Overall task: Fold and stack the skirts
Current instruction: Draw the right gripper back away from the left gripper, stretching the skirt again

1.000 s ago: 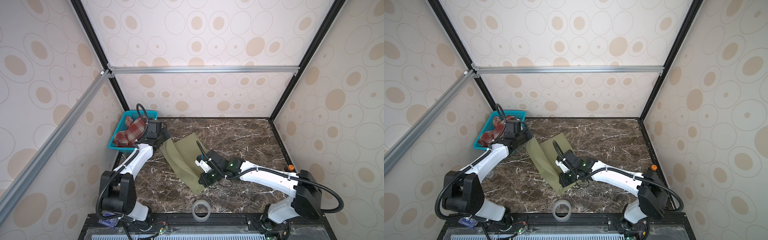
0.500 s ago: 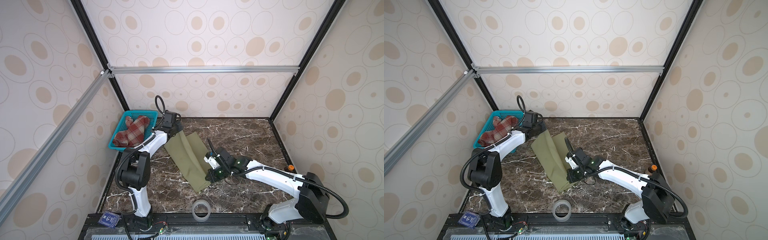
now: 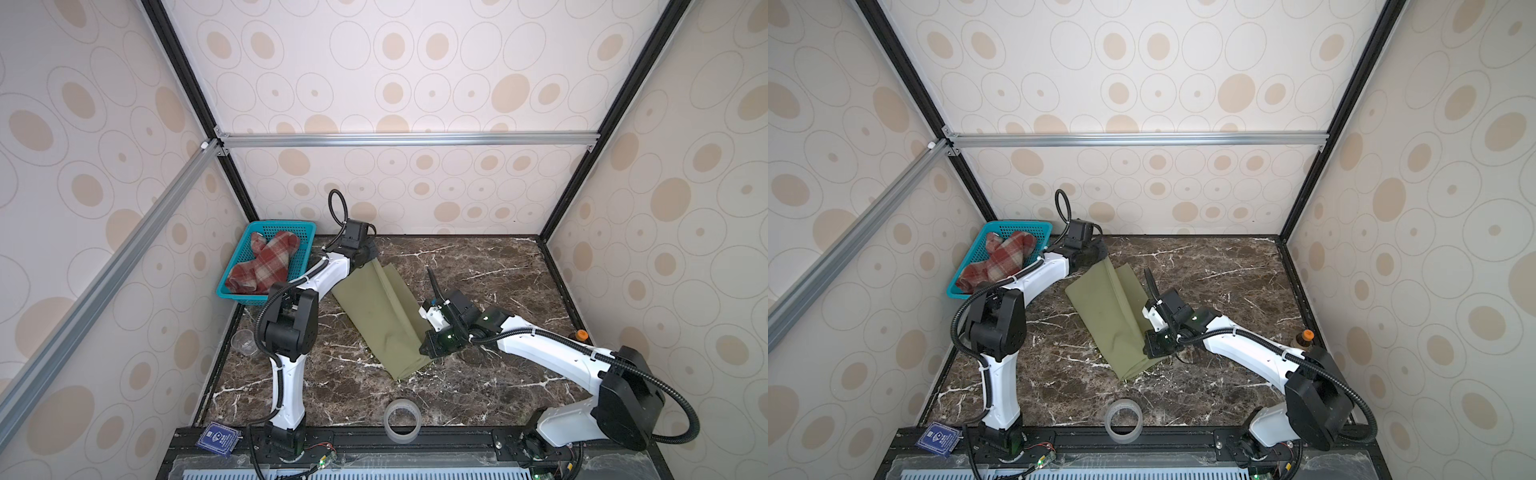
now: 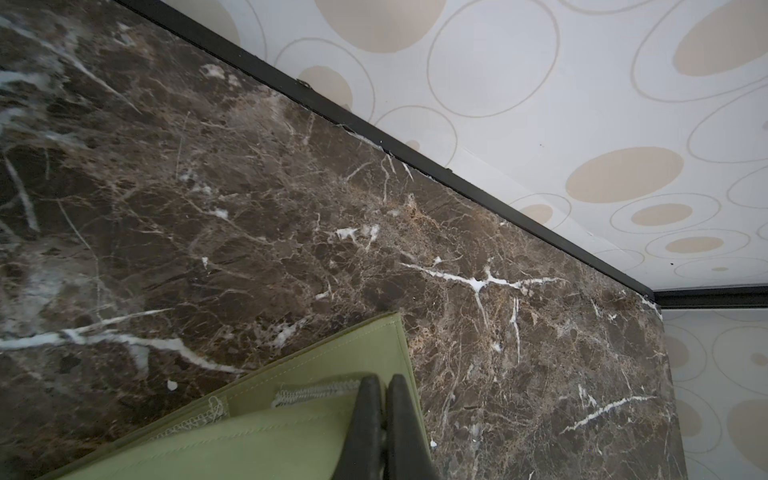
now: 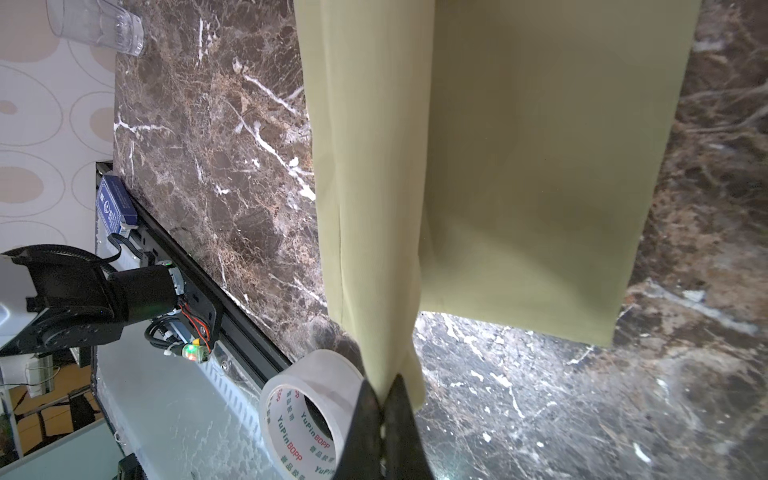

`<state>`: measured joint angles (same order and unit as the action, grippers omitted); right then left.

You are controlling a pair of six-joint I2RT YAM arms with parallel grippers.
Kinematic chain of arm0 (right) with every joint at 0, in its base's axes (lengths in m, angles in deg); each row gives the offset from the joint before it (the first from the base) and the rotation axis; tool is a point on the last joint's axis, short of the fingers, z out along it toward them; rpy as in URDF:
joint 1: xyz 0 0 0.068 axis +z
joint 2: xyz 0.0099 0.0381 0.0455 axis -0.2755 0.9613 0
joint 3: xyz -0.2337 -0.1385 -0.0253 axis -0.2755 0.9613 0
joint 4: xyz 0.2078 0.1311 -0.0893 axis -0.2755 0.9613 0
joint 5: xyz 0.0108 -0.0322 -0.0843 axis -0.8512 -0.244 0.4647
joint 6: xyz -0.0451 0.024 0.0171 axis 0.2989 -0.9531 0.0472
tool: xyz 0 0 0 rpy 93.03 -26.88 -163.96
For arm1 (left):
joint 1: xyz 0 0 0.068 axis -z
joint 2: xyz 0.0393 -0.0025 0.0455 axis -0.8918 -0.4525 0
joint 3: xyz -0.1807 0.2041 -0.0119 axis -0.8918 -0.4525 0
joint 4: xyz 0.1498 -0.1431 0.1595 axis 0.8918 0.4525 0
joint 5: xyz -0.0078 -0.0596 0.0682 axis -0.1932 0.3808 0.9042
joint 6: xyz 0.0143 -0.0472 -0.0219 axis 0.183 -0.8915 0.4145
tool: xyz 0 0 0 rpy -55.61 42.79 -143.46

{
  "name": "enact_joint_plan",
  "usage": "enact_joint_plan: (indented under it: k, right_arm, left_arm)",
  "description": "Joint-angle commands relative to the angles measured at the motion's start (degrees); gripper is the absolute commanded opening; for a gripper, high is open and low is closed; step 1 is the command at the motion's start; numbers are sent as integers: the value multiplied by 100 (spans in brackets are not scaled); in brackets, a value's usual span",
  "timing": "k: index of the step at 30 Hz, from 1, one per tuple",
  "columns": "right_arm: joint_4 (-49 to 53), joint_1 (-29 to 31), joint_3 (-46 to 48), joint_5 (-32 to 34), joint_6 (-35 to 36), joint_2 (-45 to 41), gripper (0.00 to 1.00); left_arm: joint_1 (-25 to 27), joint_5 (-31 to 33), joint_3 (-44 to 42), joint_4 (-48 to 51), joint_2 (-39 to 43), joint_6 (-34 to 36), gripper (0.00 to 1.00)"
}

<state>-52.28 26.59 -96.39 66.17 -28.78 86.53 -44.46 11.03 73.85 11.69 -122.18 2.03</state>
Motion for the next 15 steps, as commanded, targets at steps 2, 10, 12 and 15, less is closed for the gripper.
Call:
enact_joint_plan:
  k: [2,10,12,15]
  right_arm:
    - [280,-92,15,-120,177,74,0]
    - [418,-212,-8,-111,289,195,0]
    - [428,-225,-18,-112,309,224,0]
    - [440,-253,-20,-102,327,278,0]
  left_arm:
    - [68,85,462,108,-258,-154,0]
    - [153,50,794,148,-646,-212,0]
    - [167,39,830,150,-709,-232,0]
    - [182,15,895,154,-800,-238,0]
